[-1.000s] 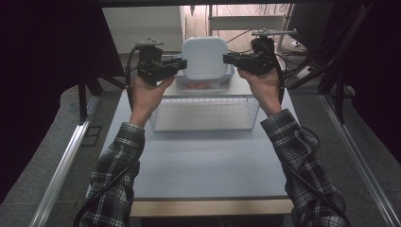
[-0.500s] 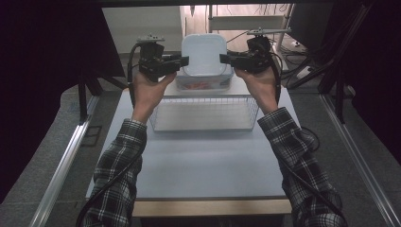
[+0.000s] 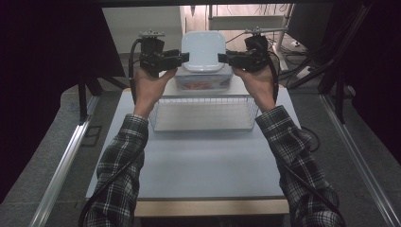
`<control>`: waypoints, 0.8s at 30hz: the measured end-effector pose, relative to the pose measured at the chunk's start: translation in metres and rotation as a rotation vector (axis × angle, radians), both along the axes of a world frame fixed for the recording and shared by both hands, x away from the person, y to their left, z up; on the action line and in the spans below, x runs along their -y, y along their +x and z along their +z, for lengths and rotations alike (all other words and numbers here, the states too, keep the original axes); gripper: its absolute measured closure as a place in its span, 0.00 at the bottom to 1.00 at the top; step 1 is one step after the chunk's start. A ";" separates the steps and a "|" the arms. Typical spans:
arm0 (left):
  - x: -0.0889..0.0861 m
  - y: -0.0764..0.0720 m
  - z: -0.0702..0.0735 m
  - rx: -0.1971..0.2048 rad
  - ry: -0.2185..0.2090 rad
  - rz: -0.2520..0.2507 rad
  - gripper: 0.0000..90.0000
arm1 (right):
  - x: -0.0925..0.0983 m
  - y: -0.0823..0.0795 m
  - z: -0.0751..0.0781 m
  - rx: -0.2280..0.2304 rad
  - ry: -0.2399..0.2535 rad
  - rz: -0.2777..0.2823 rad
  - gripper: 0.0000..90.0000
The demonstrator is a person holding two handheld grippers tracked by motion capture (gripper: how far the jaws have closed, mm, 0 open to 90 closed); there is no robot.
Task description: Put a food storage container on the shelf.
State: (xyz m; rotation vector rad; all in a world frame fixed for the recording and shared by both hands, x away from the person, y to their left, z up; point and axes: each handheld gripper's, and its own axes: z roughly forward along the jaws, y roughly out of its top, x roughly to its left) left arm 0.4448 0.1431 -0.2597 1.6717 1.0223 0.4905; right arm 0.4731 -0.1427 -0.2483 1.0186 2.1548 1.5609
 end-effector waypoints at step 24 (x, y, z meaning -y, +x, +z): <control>0.011 0.015 0.007 0.037 0.084 0.049 0.54 | -0.008 0.011 0.004 0.051 -0.023 -0.090 0.64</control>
